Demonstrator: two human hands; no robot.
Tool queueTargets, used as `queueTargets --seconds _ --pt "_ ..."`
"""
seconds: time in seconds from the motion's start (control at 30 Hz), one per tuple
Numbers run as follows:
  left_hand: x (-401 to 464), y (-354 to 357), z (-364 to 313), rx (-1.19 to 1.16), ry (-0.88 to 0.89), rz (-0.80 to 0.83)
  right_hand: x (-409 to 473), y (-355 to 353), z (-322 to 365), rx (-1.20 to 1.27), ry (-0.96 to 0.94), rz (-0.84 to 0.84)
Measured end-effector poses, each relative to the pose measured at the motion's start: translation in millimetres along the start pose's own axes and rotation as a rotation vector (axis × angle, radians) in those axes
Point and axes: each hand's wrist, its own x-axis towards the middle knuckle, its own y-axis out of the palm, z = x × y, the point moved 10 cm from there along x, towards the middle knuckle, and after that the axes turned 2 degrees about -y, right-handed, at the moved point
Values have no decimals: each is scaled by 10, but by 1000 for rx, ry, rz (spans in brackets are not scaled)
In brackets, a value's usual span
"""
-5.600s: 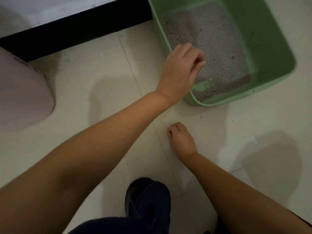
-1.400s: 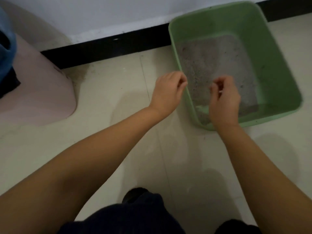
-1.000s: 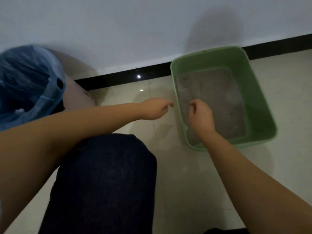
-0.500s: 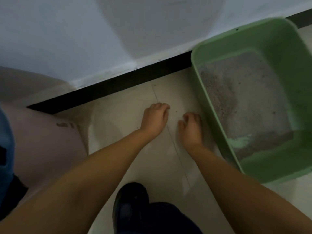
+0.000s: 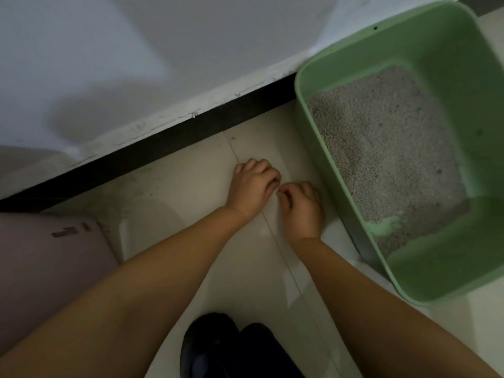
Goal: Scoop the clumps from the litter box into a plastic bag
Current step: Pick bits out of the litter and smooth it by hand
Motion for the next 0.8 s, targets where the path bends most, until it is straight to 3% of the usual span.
queueTargets --seconds 0.13,0.23,0.3,0.37,0.47,0.57,0.67,0.73,0.8 --pt "15 47 -29 18 -9 42 3 24 -48 35 44 61" --pt "47 -1 5 -45 -79 20 -65 -213 329 164 -160 75" --pt "58 -243 -10 -145 -149 -111 -151 -694 610 237 -320 -50" --pt "44 -624 -180 -294 -170 -295 -181 -1268 629 313 -364 -218" --pt "109 -983 -747 -412 -46 -412 -64 -1783 -14 324 -133 -370" --pt "254 -780 -1396 -326 211 -255 54 -1670 -787 198 134 -226" --pt "297 -319 -1657 -130 366 -25 -50 -1653 -1003 148 229 -185" --pt "277 -249 -1633 -78 393 27 -200 -1821 -746 210 141 -318" --pt "229 -444 -1500 -110 384 -54 -399 -1885 -246 286 -83 -407"
